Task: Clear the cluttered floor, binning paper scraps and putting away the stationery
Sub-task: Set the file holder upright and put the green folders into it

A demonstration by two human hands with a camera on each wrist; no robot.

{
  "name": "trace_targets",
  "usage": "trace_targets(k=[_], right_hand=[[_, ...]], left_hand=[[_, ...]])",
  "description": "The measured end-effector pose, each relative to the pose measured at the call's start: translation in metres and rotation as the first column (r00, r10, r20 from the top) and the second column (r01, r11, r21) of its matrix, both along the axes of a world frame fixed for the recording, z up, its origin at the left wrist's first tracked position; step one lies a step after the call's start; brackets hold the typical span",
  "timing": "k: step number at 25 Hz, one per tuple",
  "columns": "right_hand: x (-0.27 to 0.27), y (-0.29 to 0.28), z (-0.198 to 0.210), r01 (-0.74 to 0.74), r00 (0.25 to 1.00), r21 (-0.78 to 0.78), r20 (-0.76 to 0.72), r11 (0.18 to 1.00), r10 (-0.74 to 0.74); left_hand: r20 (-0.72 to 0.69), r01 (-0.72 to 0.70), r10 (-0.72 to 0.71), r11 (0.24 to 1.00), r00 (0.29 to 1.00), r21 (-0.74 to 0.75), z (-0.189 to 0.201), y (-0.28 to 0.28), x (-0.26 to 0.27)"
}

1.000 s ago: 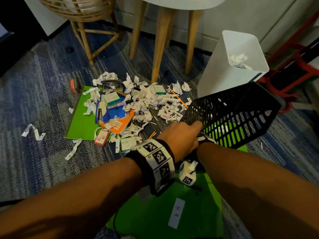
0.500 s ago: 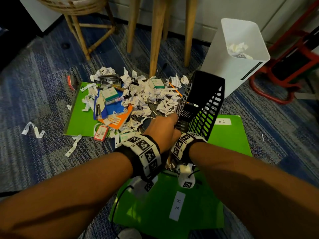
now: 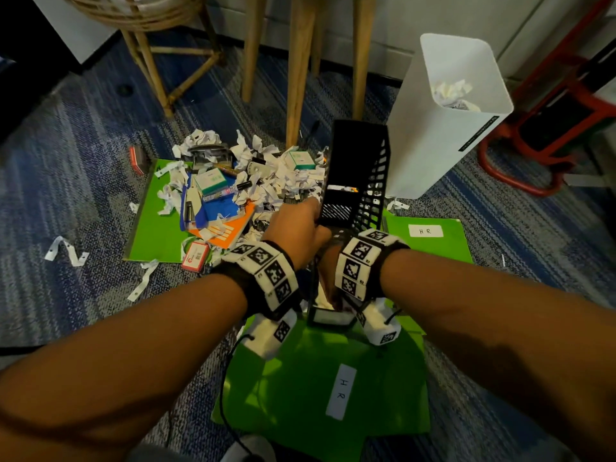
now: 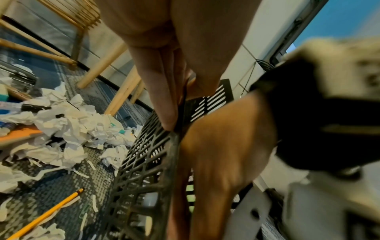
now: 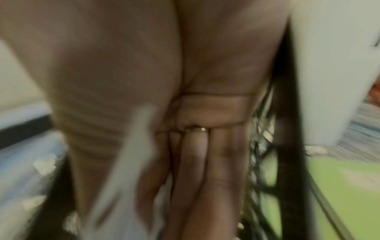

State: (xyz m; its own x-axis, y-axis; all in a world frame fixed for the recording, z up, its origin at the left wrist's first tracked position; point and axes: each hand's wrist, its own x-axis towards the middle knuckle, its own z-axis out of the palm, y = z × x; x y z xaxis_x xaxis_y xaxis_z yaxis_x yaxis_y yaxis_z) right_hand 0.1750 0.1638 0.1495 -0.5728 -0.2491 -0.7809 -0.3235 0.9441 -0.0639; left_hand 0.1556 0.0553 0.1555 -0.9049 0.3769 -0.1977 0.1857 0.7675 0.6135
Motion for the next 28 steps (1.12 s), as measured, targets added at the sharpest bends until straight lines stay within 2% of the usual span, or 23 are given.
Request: trace_targets(k=[3,5,8,11,13,15,16,18,19,20,21,25,26,28], right_hand=[[-0.01,0.01,0.004,0.03,0.993,-0.152,-0.106,0.988,-0.047],[-0.011,0.027,0.021,0.196,0.966,-0.243,-0.12,0.95,-0.23],[0.007,0.07,0.044,0.326,0.893,-0.354,-0.189,0.877,-0.409],[0.016,0.107,0.029,0.466,0.809,-0.434,-0.143,0.771,-0.57],[0.016,0.115,0.005,0.484,0.785,-0.417,-0.181,0.77,-0.592],[0.014,0.116,-0.012,0.483,0.794,-0.393,-0.181,0.783,-0.58],[0.013,0.115,-0.017,0.518,0.768,-0.436,-0.141,0.736,-0.625],[0.009,0.106,-0.02,0.607,0.623,-0.617,-0.023,0.501,-0.782],[0.005,0.099,-0.019,0.605,0.557,-0.69,0.008,0.399,-0.831],[0.001,0.092,-0.016,0.596,0.524,-0.722,0.018,0.352,-0.851],[-0.003,0.085,-0.013,0.59,0.518,-0.727,0.007,0.351,-0.856],[-0.021,0.07,-0.008,0.534,0.498,-0.64,-0.291,0.553,-0.817],[-0.019,0.067,-0.009,0.53,0.48,-0.627,-0.333,0.571,-0.812],[-0.013,0.062,-0.012,0.531,0.451,-0.645,-0.334,0.55,-0.828]], left_hand=[[-0.025,-0.074,0.074,0.997,0.997,-0.001,0.001,-0.005,-0.009],[-0.041,-0.095,0.096,0.995,0.995,0.017,-0.002,-0.009,-0.012],[-0.05,-0.108,0.109,0.994,0.993,0.017,-0.008,-0.015,-0.011],[-0.064,-0.128,0.128,0.992,0.99,0.009,-0.01,-0.018,-0.011],[-0.062,-0.153,0.153,0.988,0.986,0.008,-0.009,-0.018,-0.013],[-0.088,-0.17,0.17,0.985,0.981,0.013,-0.007,-0.018,-0.015],[-0.111,-0.173,0.174,0.985,0.978,0.023,-0.006,-0.018,-0.016],[-0.168,-0.185,0.192,0.981,0.967,0.053,-0.004,-0.017,-0.019],[-0.2,-0.188,0.199,0.98,0.959,0.071,-0.002,-0.016,-0.02],[-0.225,-0.184,0.201,0.978,0.953,0.095,0.0,-0.014,-0.02],[-0.244,-0.168,0.193,0.978,0.95,0.121,0.003,-0.012,-0.02],[-0.239,-0.123,0.161,0.978,0.957,0.168,0.007,-0.001,-0.014],[-0.199,-0.154,0.192,0.969,0.961,0.192,0.007,0.0,-0.014],[-0.06,-0.24,0.258,0.947,0.964,0.211,0.005,0.001,-0.015]])
